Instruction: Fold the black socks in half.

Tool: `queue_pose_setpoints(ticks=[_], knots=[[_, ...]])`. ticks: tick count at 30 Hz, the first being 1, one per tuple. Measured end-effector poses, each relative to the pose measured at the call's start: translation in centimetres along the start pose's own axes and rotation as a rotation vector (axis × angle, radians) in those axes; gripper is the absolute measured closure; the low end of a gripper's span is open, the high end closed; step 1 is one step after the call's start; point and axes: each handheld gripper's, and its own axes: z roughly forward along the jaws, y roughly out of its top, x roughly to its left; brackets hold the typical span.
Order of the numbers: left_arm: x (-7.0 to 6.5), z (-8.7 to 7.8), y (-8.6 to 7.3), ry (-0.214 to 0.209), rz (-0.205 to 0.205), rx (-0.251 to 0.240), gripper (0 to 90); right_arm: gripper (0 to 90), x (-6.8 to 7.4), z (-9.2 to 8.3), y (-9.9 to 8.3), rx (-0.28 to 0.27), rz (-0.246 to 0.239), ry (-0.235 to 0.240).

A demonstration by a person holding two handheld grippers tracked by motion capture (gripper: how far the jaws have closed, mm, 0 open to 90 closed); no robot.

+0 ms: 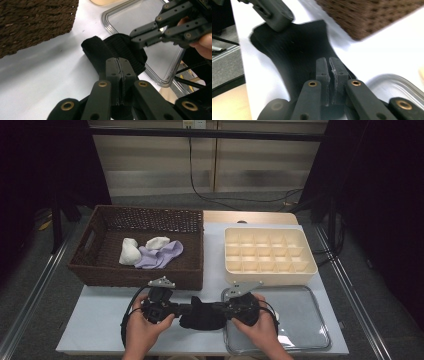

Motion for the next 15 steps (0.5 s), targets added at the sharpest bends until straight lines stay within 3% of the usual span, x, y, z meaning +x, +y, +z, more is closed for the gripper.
queue_pose_setpoints(ticks=[2, 7, 15], knots=[[-0.1, 0.1, 0.2, -0.005, 0.007, 0.001, 87.9, 85.9, -0.6, -0.8, -0.3, 0.002, -0.002, -0.04], [-0.2, 0.6, 0.6, -0.018, 0.014, 0.009, 87.8, 85.8, -2.3, -2.9, -1.0, -0.027, 0.052, -0.078], [-0.8, 1.5, 1.1, -0.037, 0.038, 0.019, 87.8, 85.1, -2.4, -3.0, -2.1, 0.006, 0.072, -0.091]])
